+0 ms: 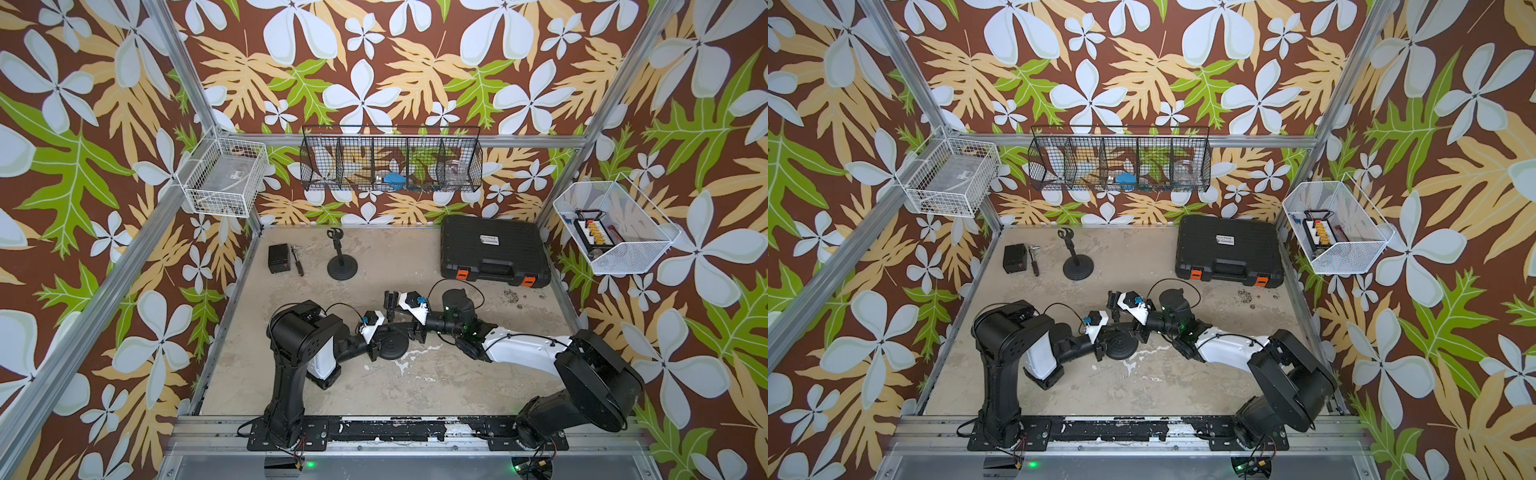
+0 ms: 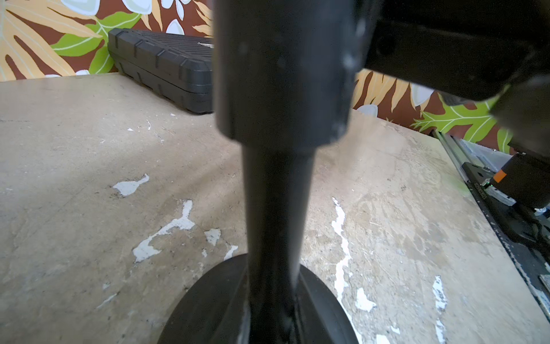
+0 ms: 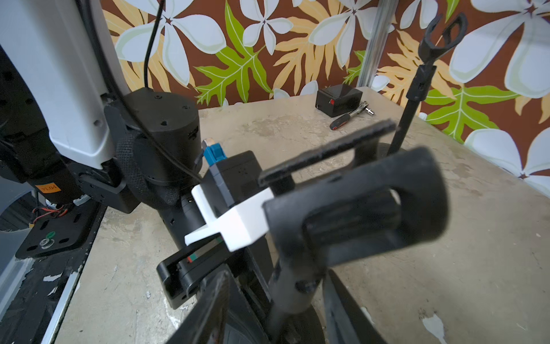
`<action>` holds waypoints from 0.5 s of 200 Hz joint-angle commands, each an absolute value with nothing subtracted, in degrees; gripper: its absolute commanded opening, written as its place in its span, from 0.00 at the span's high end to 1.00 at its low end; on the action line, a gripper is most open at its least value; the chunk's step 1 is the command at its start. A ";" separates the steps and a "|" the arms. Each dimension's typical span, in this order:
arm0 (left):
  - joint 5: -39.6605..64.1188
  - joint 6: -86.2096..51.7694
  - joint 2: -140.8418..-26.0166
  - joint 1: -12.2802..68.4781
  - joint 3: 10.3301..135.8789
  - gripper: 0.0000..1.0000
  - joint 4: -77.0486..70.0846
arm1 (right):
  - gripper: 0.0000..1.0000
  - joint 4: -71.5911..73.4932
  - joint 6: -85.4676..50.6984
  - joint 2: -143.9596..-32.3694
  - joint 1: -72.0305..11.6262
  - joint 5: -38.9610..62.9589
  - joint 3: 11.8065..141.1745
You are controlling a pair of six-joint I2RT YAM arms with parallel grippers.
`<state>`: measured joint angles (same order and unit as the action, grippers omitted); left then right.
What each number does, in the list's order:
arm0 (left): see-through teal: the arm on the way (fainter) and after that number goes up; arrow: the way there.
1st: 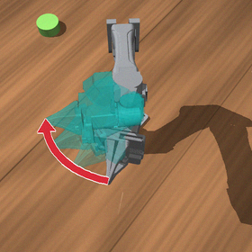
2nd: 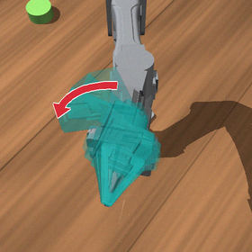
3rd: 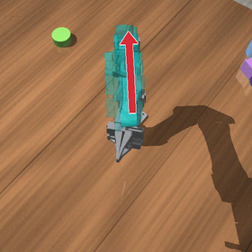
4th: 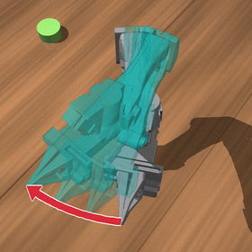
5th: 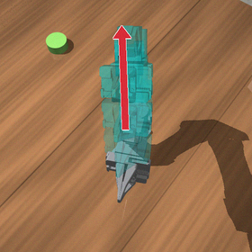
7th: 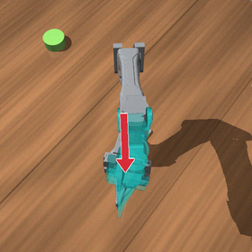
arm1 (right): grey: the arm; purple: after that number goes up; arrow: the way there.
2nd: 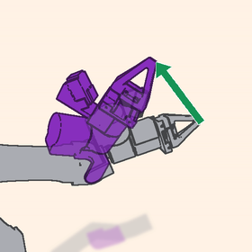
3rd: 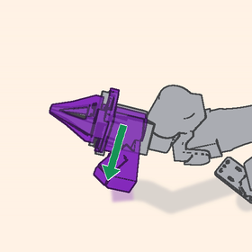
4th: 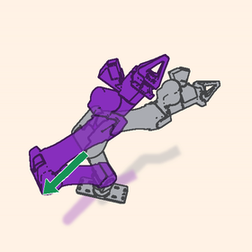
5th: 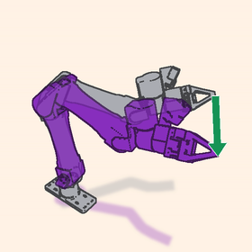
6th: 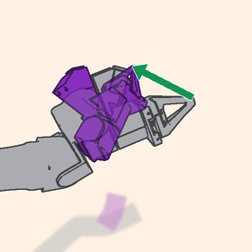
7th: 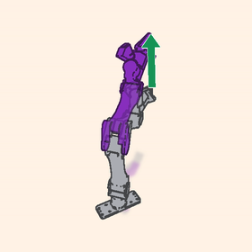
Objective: Assemble a microphone stand
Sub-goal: Screw the microphone stand pole into the microphone stand base.
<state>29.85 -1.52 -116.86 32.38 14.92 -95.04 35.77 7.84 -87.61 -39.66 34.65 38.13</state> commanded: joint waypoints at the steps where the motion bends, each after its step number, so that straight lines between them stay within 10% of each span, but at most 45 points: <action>1: 29.88 0.09 -117.82 32.51 14.07 0.84 -106.49 | 0.50 33.20 10.15 -89.30 -39.67 38.03 40.05; 100: 28.76 -1.77 -117.50 32.43 14.33 0.79 -106.71 | 0.91 36.48 8.57 -90.71 -39.19 41.94 40.27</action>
